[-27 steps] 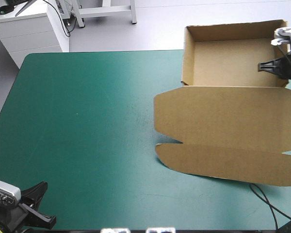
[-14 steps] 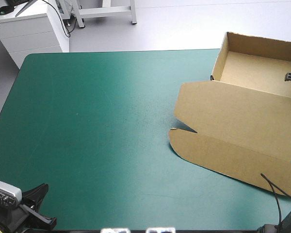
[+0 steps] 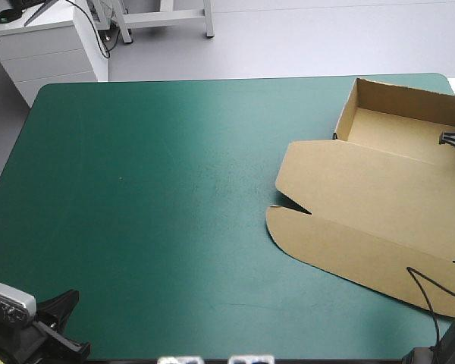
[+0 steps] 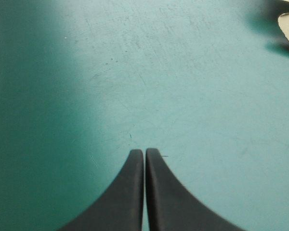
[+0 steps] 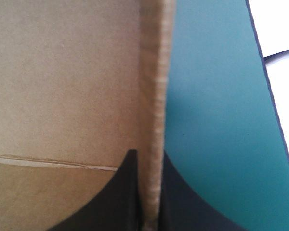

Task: Fold the box

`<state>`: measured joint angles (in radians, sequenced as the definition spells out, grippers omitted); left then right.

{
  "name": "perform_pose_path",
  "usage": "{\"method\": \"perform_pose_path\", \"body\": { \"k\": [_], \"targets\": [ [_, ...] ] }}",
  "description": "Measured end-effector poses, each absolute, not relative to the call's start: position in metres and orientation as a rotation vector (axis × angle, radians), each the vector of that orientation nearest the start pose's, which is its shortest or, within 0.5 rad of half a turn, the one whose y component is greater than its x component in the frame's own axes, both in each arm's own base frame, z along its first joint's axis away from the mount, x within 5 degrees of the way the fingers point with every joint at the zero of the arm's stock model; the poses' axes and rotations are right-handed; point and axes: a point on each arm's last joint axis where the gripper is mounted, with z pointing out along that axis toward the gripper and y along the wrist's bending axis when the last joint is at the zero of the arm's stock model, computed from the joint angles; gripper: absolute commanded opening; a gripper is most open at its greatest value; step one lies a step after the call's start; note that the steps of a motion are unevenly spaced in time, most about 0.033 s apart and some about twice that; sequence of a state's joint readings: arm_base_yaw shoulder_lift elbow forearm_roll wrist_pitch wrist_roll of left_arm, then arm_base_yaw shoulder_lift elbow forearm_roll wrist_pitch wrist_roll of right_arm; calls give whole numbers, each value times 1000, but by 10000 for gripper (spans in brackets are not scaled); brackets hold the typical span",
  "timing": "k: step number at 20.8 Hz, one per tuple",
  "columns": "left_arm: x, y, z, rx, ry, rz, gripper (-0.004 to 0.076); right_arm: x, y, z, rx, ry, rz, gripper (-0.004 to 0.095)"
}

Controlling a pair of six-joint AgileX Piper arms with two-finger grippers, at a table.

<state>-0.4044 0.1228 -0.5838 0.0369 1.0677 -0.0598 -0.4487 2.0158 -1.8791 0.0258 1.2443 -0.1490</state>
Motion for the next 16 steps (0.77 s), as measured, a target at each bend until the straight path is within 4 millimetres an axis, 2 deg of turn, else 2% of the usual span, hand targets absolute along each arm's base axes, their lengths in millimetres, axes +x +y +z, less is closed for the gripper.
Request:
{"method": "perform_pose_path", "body": {
  "k": [3,7,8,10,11,12,16],
  "targets": [
    [6,0,300,359,2068,-242,-8,389,-189,283,450,2831,-77,-4],
    [6,0,300,360,2072,-242,-8,387,-195,284,468,2807,6,224],
    [6,0,300,360,2072,-242,-8,387,-195,284,471,2803,17,317],
    [6,0,300,360,2074,-240,-8,385,-196,288,486,2780,61,680],
    [6,0,300,360,2075,-240,-8,384,-195,292,494,2759,83,787],
    [6,0,300,360,2076,-240,-8,382,-193,298,496,2737,103,847],
    [6,0,299,361,2079,-239,-8,372,-177,336,476,2616,206,799]
  ]
}}
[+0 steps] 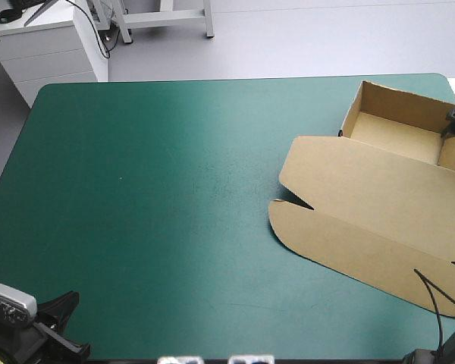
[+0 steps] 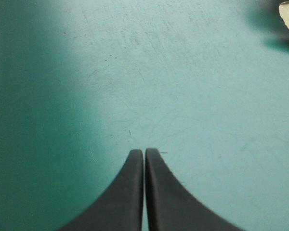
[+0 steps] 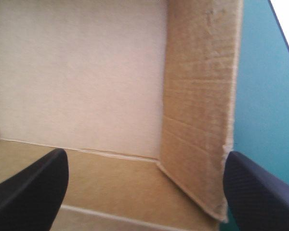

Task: Fold the box

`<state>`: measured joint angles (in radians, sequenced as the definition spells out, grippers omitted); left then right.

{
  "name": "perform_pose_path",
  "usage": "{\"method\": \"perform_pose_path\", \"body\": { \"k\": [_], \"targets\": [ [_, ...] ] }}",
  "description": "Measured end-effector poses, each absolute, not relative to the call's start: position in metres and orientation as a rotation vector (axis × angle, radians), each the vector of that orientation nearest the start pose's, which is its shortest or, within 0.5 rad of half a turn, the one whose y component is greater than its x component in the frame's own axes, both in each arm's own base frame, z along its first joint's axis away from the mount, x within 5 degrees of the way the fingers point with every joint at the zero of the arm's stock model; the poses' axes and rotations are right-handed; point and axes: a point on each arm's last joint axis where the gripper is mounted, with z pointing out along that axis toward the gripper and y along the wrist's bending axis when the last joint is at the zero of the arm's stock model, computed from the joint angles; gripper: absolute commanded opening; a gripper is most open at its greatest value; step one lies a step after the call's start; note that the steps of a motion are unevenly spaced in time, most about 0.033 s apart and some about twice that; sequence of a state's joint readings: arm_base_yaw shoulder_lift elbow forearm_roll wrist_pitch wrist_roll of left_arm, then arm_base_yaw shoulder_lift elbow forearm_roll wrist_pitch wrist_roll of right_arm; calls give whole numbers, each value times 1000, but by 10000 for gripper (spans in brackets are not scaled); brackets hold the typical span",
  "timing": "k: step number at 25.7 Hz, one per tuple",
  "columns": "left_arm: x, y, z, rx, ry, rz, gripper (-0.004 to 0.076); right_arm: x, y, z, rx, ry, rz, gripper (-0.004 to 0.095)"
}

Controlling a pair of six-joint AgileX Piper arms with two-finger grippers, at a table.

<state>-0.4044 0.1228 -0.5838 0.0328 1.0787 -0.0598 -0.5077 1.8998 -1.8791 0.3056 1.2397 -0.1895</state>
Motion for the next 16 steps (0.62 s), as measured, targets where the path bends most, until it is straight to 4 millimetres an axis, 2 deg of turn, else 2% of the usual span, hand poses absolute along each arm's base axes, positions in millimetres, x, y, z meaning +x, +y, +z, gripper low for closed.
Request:
{"method": "perform_pose_path", "body": {
  "k": [3,5,6,7,10,12,16],
  "targets": [
    [6,0,299,361,2081,-239,-8,357,-151,385,387,2442,378,648],
    [6,0,299,361,2084,-238,-8,344,-135,415,300,2341,449,474],
    [6,0,299,361,2084,-238,-8,337,-128,427,273,2301,466,332],
    [6,0,299,362,2086,-238,-8,326,-118,444,238,2248,486,259],
    [5,1,298,363,2097,-236,-8,310,-92,467,138,2198,484,11],
    [5,1,297,365,2110,-233,-8,299,-64,479,20,2179,489,-12],
    [4,1,295,369,2130,-230,-8,276,12,486,-330,2151,572,-12]
  ]
}}
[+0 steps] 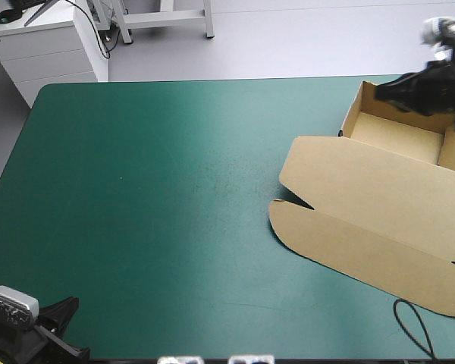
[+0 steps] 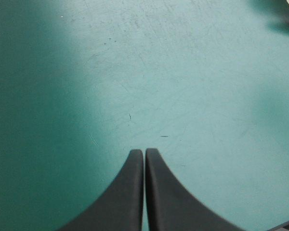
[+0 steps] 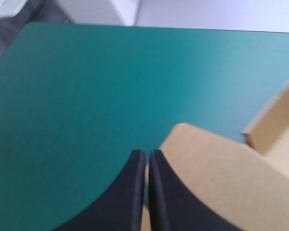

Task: Fold the box

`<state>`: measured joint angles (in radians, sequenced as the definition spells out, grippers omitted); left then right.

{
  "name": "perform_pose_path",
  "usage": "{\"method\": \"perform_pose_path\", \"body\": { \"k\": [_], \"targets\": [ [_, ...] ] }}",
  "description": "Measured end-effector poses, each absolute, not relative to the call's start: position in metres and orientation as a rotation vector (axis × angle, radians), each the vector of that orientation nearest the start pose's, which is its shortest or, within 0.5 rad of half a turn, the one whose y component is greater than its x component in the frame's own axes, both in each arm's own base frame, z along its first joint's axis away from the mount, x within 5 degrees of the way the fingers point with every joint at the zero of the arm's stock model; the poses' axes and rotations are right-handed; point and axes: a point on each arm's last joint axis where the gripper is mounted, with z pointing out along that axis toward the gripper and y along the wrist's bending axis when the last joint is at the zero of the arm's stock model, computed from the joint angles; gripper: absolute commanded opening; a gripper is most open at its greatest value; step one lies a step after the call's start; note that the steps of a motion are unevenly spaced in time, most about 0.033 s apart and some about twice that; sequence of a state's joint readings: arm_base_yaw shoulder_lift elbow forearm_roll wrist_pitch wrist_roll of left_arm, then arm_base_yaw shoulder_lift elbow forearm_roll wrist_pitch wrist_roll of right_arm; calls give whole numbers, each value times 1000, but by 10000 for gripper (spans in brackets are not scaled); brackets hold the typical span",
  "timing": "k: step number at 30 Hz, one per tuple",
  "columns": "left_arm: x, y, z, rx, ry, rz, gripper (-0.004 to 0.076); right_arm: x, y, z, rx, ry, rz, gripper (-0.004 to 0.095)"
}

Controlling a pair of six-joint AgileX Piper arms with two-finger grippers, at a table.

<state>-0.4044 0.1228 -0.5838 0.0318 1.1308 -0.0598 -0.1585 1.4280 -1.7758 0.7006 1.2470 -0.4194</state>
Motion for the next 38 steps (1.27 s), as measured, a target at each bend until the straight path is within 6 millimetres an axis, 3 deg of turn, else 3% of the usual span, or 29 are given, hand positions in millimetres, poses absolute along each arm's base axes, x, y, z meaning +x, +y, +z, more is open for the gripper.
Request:
{"method": "perform_pose_path", "body": {
  "k": [3,6,10,14,19,23,28,38],
  "targets": [
    [4,1,295,369,2135,-228,-8,248,59,487,-565,2121,565,-13],
    [3,1,295,370,2139,-228,-8,213,76,490,-643,2063,454,-13],
    [3,1,294,370,2141,-228,-8,167,75,485,-637,1949,361,-13],
    [3,1,294,373,2141,-226,-8,117,55,464,-586,1840,282,-13],
    [4,1,296,430,2108,-197,-8,66,34,413,-527,1796,220,-14],
    [6,0,300,437,2056,-197,-8,43,25,376,-493,1773,217,-14],
    [9,-1,305,444,1990,-198,-8,18,17,345,-444,1708,240,-14],
    [8,-5,306,524,1958,-205,-8,9,15,297,-420,1778,277,-14]
  ]
}}
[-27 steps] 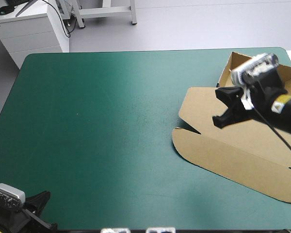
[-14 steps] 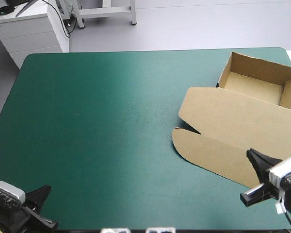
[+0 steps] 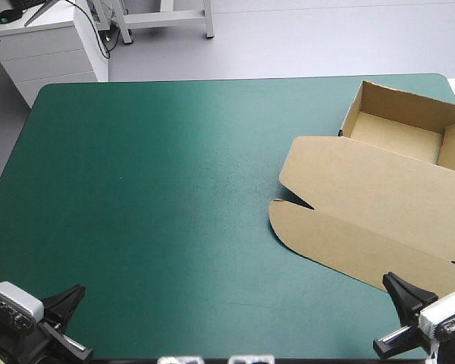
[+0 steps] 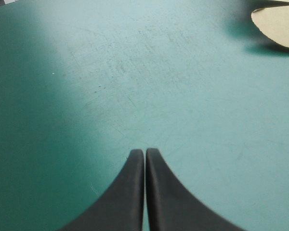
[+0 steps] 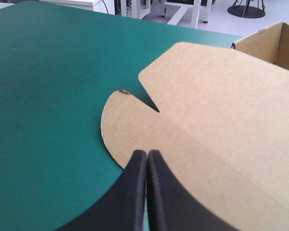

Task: Fold the box

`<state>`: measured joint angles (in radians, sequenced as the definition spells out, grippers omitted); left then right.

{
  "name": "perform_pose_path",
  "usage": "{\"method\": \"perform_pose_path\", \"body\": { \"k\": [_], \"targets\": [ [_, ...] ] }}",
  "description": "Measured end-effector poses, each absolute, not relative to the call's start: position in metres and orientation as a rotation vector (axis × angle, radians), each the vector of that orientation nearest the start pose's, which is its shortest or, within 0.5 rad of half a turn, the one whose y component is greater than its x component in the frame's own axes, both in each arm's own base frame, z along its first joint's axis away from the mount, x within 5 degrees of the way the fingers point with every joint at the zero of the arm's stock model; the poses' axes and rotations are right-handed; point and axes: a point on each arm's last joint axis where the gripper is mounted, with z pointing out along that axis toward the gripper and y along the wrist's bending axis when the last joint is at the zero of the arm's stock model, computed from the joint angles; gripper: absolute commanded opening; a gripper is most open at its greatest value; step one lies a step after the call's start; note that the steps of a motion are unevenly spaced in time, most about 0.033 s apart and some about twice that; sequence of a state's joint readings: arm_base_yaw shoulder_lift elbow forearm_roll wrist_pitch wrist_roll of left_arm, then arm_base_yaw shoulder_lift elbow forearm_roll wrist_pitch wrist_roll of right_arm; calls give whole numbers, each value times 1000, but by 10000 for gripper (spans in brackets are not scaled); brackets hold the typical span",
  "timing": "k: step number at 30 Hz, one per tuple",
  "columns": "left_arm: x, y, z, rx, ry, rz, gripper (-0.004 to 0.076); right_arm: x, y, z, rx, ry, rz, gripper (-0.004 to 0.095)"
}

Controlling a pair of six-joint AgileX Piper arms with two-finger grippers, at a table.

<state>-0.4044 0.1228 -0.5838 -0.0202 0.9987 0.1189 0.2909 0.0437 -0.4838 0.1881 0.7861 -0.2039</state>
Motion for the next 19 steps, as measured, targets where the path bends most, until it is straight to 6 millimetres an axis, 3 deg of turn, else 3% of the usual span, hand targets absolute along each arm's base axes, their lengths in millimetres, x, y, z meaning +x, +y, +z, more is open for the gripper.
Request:
{"method": "perform_pose_path", "body": {
  "k": [19],
  "targets": [
    [9,-5,309,514,1917,-208,-8,9,15,285,-433,1853,265,-14]
  ]
}}
